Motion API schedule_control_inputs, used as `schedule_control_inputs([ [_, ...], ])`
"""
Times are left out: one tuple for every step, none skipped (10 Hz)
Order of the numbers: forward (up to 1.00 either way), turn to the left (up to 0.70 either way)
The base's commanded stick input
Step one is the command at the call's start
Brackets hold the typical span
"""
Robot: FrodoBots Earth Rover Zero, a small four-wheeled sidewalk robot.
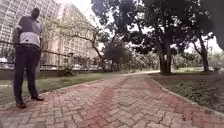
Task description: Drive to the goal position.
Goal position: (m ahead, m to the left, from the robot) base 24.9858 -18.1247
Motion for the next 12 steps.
schedule_control_inputs([
  [0.7, 0.0],
  [0.7, 0.0],
  [0.7, 0.0],
  [0.7, 0.0],
  [0.7, 0.0],
  [0.7, 0.0],
  [0.7, 0.0],
  [0.7, 0.0],
  [0.7, 0.0],
  [0.7, 0.0],
  [0.7, 0.0],
  [0.7, 0.0],
])
